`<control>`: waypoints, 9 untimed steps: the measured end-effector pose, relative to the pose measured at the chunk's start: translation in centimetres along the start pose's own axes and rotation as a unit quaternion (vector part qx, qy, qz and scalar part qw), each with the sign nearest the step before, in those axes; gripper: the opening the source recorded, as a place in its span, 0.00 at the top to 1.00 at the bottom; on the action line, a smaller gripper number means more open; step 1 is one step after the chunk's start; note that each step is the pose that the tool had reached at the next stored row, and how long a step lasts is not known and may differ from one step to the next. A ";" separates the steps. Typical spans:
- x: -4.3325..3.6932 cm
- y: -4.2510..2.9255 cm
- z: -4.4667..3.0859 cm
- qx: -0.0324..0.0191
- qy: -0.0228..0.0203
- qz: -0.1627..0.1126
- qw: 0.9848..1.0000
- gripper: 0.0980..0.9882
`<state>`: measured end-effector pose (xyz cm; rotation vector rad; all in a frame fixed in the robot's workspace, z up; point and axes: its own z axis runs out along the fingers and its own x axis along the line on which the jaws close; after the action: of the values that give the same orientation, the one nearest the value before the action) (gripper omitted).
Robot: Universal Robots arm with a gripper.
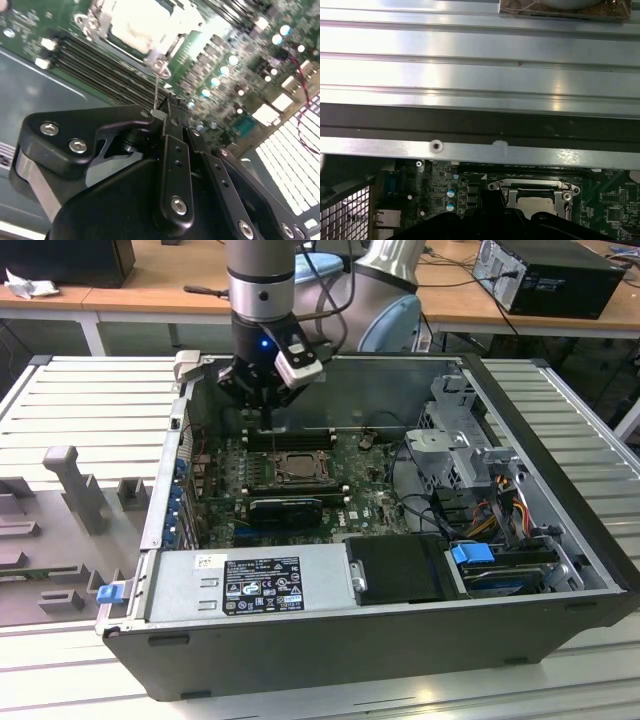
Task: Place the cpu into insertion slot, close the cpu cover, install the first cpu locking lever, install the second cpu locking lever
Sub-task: 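Install the first cpu locking lever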
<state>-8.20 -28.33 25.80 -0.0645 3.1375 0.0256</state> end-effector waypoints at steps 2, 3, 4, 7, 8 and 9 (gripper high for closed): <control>-0.58 -0.03 0.02 0.000 0.000 0.000 1.000 0.99; -0.85 -0.04 0.03 0.000 0.000 0.000 1.000 0.99; -1.31 -0.06 0.03 0.000 0.000 0.000 1.000 0.99; -3.05 -0.13 0.05 -0.001 0.000 0.000 1.000 0.99; -3.13 -0.15 0.06 -0.012 0.000 0.000 1.000 0.99; -3.13 -0.20 0.06 -0.024 -0.001 0.000 1.000 0.99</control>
<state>-5.06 -28.40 25.75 -0.0648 3.1351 0.1017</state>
